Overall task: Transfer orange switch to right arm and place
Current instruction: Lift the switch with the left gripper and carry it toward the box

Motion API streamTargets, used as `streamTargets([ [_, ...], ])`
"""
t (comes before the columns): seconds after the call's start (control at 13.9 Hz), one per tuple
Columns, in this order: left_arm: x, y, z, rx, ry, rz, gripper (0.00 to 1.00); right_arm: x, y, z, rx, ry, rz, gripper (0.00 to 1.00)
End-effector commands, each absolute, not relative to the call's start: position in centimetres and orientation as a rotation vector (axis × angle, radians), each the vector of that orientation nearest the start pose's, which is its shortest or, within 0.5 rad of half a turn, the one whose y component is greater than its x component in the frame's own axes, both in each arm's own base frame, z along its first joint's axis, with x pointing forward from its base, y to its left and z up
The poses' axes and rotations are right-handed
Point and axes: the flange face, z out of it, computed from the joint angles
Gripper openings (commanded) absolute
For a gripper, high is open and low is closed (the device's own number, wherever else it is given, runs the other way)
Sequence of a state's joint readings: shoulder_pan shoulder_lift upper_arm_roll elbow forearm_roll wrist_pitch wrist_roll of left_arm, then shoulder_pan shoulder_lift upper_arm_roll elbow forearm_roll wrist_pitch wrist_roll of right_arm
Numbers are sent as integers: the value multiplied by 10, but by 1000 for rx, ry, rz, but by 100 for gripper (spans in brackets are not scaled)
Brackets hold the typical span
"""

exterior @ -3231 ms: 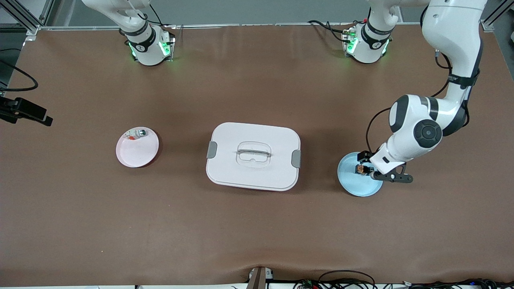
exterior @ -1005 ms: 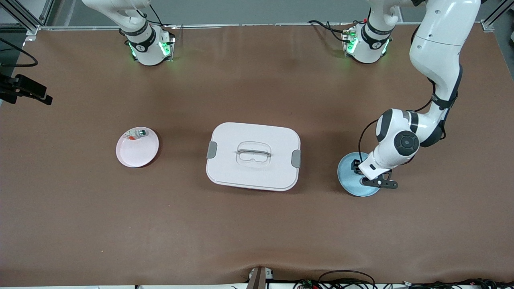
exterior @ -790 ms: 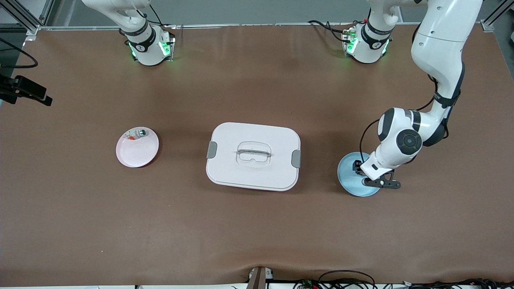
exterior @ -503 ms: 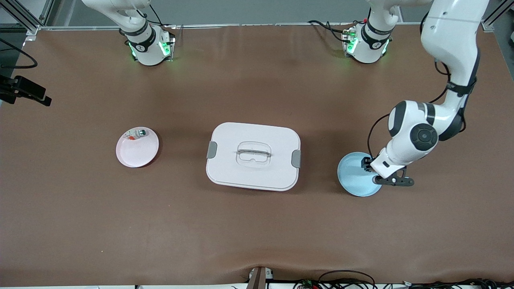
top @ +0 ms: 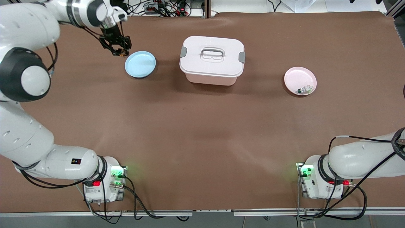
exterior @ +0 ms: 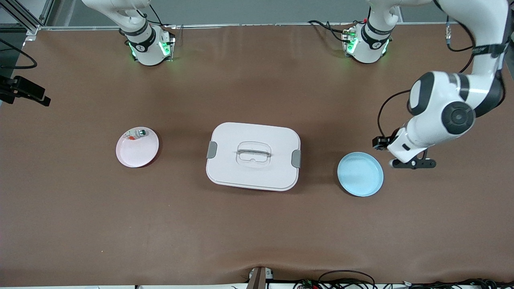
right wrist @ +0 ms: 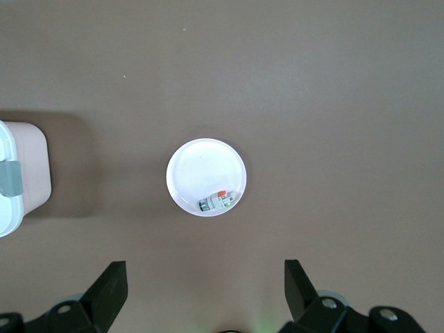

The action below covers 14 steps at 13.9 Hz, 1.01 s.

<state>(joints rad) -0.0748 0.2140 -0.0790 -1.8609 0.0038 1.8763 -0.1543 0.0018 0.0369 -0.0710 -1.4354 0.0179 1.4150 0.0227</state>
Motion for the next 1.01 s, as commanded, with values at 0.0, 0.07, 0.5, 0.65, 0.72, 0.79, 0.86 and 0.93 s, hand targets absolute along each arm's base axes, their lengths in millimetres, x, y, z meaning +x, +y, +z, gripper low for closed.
streamTargets([
  [0.0,586,-101,454,-3139,-105,429,24,547,-35,659,-3138,164,75,100],
  [0.07,585,-107,473,-3158,-171,471,24,547,-36,659,-3137,169,75,100],
  [0.5,569,-196,568,-3236,-648,542,23,548,-40,672,-3138,188,26,100],
  [0.65,556,-233,580,-3196,-851,591,23,547,-39,685,-3129,173,-17,100],
  [0.72,553,-248,592,-3205,-919,602,23,546,-39,696,-3128,169,-51,100],
  [0.79,549,-259,599,-3207,-989,627,23,544,-39,701,-3138,173,-60,100],
  [0.86,547,-270,603,-3199,-1078,645,21,544,-41,701,-3138,170,-60,100],
  [0.93,543,-283,609,-3175,-1192,680,21,545,-41,698,-3135,179,-53,100],
])
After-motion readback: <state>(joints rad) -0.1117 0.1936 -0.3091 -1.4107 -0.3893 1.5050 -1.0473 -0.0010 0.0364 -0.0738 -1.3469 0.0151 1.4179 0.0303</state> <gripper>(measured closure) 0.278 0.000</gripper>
